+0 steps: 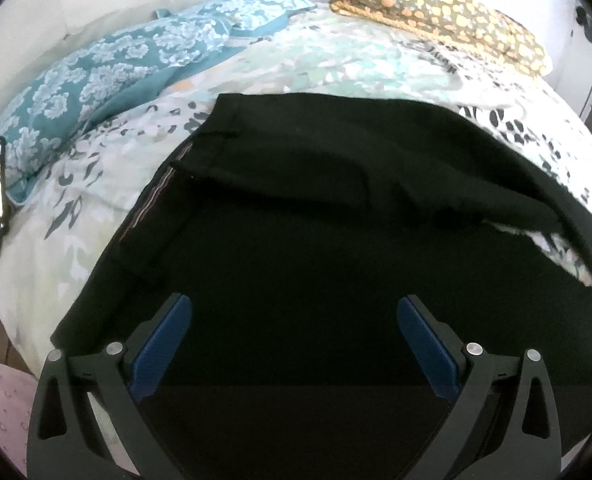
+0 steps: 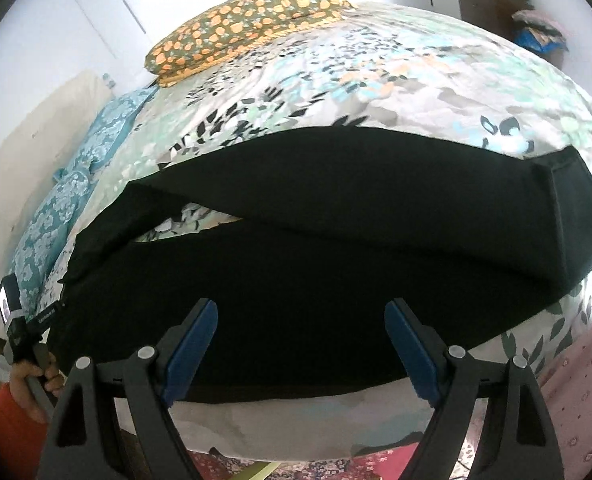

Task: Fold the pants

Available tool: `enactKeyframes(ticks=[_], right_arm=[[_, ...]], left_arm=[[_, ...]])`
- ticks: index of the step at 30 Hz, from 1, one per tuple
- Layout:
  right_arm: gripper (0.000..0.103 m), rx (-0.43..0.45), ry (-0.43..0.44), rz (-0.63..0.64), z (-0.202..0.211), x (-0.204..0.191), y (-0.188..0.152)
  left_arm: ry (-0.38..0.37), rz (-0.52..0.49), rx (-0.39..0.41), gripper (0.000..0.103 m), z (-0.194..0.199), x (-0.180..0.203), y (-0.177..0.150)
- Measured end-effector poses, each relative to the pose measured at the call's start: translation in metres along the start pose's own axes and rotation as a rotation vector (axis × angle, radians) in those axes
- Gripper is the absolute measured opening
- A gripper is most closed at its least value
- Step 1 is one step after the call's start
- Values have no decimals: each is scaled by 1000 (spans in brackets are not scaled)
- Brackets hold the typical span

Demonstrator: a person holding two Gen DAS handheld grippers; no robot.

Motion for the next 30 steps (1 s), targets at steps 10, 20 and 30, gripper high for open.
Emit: enactKeyframes(ticks=[10,20,30], right_arm=[[85,10,4,-40,-3,10,2],[85,56,9,-46,6,11,6],[85,69,7,-85,10,22,7]], left_arm=[[34,-57,-10,103,-6,11,-6],[30,29,-74,103,-21,-6,-6],[43,36,-83,103,-25,-5,-5]])
Point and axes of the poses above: each gripper's, at about its wrist camera, not at the fingertips, and z roughly against the way its jaws point, x to its right, y to its top, the point moved 2 cm from there along -z, roughly the way its jaws point, and after that the axes turned 9 degrees about y, right-handed, at the moved point
